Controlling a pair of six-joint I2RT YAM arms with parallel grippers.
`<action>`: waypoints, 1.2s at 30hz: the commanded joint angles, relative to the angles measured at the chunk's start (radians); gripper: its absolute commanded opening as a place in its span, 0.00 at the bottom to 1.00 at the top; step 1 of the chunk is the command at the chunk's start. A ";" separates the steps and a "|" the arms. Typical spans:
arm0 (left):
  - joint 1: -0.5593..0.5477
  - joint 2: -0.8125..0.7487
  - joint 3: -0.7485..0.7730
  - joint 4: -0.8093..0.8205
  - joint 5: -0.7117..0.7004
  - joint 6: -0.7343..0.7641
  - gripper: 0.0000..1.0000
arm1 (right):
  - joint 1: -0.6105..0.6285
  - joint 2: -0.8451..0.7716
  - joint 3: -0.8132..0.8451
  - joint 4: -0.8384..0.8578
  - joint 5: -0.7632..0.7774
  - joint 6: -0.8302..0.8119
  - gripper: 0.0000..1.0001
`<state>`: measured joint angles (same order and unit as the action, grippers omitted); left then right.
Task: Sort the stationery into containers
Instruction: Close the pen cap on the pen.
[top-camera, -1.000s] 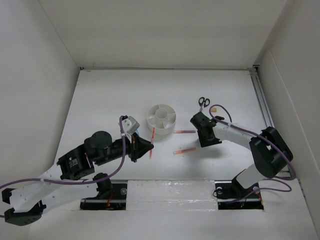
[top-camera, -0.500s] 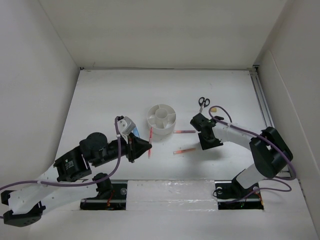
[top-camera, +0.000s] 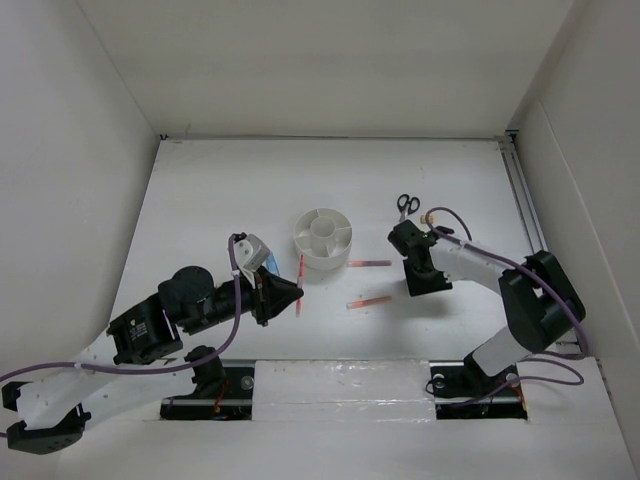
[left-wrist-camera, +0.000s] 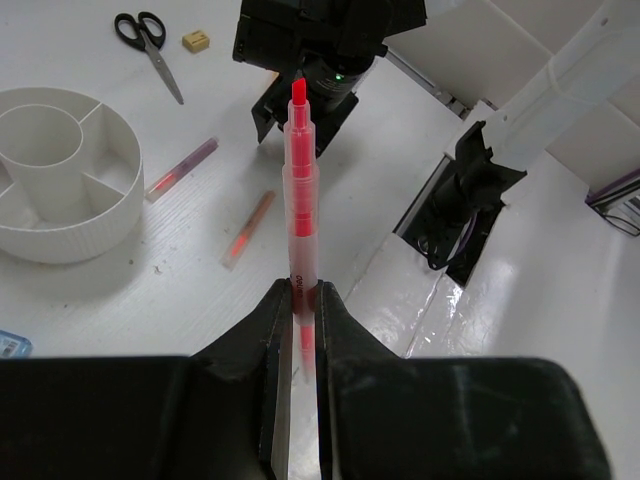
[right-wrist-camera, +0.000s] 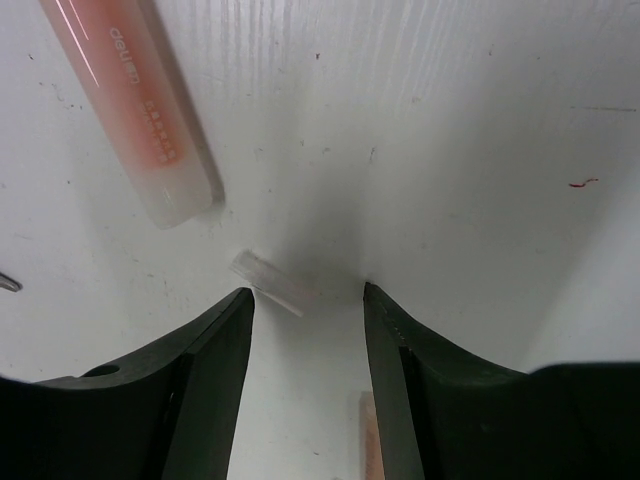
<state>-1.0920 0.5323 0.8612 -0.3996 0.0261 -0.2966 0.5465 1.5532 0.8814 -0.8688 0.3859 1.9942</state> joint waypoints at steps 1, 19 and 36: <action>-0.003 -0.017 -0.002 0.048 0.009 0.010 0.00 | -0.022 0.048 0.043 -0.030 0.037 0.149 0.54; -0.003 -0.026 -0.002 0.048 0.000 0.001 0.00 | -0.092 0.090 0.099 0.033 0.047 -0.146 0.44; -0.003 -0.035 -0.002 0.048 -0.018 0.001 0.00 | -0.092 0.120 0.131 0.106 0.047 -0.330 0.50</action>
<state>-1.0920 0.5064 0.8589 -0.3992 0.0170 -0.2970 0.4522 1.6520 0.9852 -0.8211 0.4038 1.7054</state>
